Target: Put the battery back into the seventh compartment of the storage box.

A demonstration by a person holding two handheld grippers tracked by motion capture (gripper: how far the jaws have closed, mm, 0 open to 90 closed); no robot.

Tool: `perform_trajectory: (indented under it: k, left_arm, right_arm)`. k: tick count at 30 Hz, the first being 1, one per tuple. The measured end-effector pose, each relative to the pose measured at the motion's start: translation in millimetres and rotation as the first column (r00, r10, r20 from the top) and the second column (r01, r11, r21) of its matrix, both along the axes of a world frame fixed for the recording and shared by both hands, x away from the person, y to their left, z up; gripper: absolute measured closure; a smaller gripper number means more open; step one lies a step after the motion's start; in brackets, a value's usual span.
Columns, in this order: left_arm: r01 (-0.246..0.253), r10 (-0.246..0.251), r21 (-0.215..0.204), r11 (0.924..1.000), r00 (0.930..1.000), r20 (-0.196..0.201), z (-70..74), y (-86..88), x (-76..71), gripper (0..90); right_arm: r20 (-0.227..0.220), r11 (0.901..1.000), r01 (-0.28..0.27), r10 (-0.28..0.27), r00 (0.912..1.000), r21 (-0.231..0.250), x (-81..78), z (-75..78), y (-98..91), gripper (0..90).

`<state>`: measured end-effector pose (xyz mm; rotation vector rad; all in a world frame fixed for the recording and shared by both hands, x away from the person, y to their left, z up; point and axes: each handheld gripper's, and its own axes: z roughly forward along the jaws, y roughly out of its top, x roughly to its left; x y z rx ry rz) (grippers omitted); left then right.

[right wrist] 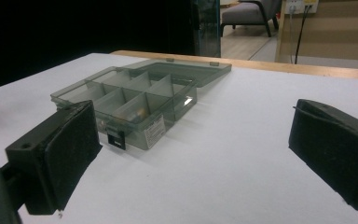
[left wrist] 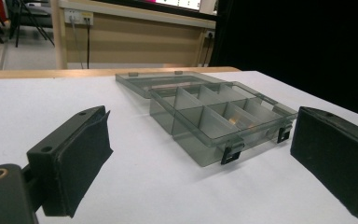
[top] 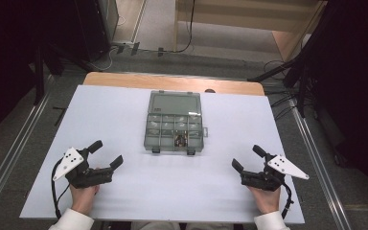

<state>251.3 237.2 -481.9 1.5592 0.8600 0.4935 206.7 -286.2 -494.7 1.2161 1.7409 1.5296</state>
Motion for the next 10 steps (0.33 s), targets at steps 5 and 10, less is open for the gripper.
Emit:
perform_trajectory:
  k: [5,10]
  left_arm:
    - [-0.001,0.001,0.008,1.0,1.0,-0.002,-0.5,0.1,0.6,4.5]
    - [-0.003,0.003,0.015,0.9999,1.0,-0.001,-1.2,-0.1,1.5,4.5]
  right_arm:
    - [0.033,0.9998,0.019,-0.019,0.9993,0.004,-1.0,2.2,0.3,2.6]
    - [0.046,0.9984,0.052,-0.051,0.9976,-0.021,-3.3,2.6,0.3,2.5]
